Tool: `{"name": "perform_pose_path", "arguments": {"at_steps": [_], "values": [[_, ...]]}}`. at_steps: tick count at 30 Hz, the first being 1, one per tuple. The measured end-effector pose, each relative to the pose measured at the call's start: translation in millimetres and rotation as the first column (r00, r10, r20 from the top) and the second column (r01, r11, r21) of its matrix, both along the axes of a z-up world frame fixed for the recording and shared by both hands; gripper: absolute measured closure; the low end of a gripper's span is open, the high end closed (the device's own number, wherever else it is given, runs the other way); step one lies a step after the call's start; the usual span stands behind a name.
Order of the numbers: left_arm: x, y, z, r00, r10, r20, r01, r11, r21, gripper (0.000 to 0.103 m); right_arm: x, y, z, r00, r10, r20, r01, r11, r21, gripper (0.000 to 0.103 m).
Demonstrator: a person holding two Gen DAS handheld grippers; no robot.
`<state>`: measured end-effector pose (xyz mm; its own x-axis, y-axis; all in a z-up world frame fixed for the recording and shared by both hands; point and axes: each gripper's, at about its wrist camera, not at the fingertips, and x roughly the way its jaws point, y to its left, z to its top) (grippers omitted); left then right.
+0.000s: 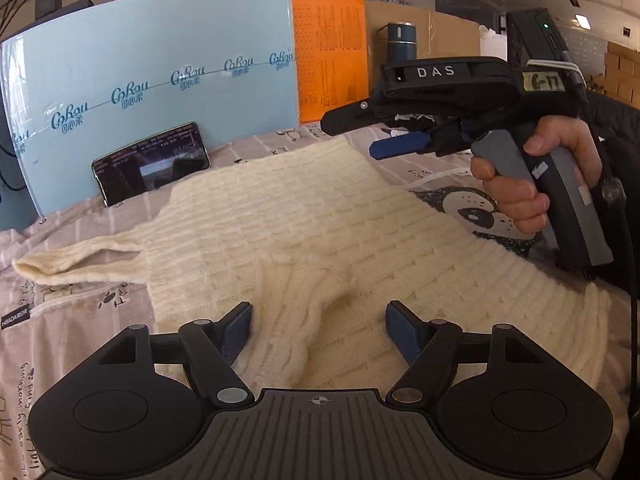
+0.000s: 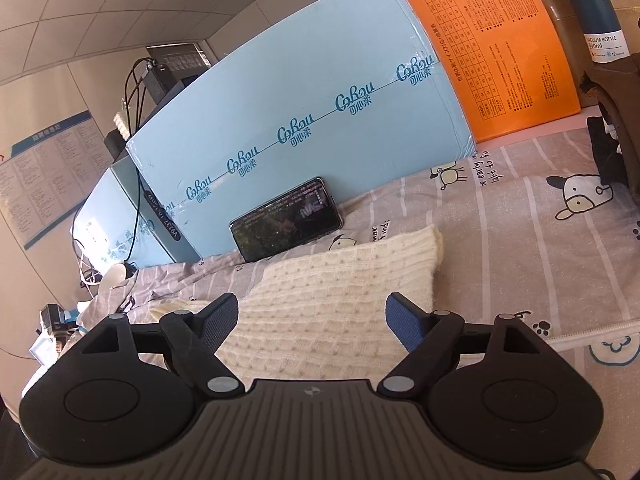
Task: Fold clothes
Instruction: 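Release the knit top and spread it flat on the sheet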
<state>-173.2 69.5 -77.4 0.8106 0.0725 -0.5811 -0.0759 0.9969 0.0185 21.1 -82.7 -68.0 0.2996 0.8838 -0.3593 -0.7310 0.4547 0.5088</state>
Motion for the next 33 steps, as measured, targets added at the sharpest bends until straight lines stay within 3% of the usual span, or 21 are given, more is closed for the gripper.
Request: {"name": "perform_pose_path", "arguments": {"at_steps": [1,2,4,7,12,14,19,21,23,25,29,32,33], "values": [[-3,3,0,1.0,0.024,0.007,-0.024,1.0,0.006,0.06,-2,1,-2,1.0,0.017,-0.006,-0.017,1.0,-0.011,0.023],[-7,7,0,0.999,0.048,0.014,-0.048,0.999,0.014,0.079,-4,2,-3,1.0,0.03,-0.008,-0.03,0.999,-0.022,0.023],[-20,19,3,0.996,0.082,0.045,-0.081,0.996,-0.024,0.082,-7,5,-6,0.999,0.045,-0.003,-0.045,0.998,-0.043,0.023],[-47,32,9,0.973,0.205,0.104,-0.204,0.979,-0.021,0.087,-11,7,-7,0.998,0.055,0.01,-0.055,0.997,-0.055,0.023],[-94,53,19,0.892,0.403,0.202,-0.407,0.913,-0.026,0.087,-11,7,-9,0.998,0.059,0.01,-0.059,0.997,-0.055,0.023],[-113,58,18,0.866,0.456,0.204,-0.459,0.888,-0.034,0.087,-11,8,-10,0.998,0.06,0.011,-0.06,0.996,-0.06,0.023],[-144,67,6,0.823,0.545,0.159,-0.546,0.837,-0.041,0.074,-13,11,-11,0.997,0.067,0.026,-0.065,0.995,-0.073,0.022],[-148,69,3,0.795,0.588,0.147,-0.594,0.804,0.0,0.05,-14,12,-10,0.997,0.069,0.035,-0.067,0.995,-0.08,0.022],[-152,72,1,0.77,0.624,0.133,-0.634,0.772,0.046,0.038,-16,11,-8,0.996,0.074,0.052,-0.069,0.994,-0.088,0.022],[-156,78,0,0.749,0.652,0.115,-0.662,0.743,0.099,0.038,-21,8,-3,0.993,0.084,0.077,-0.077,0.993,-0.093,0.02],[-165,85,-1,0.756,0.646,0.107,-0.654,0.739,0.161,0.03,-37,-6,5,0.98,0.156,0.126,-0.143,0.984,-0.101,0.014],[-175,77,12,0.8,0.559,0.219,-0.592,0.796,0.126,0.026,-55,-20,9,0.961,0.215,0.173,-0.199,0.975,-0.104,0.007],[-178,73,17,0.816,0.51,0.271,-0.551,0.829,0.1,0.016,-64,-26,10,0.95,0.235,0.205,-0.217,0.971,-0.104,0.0]]}}
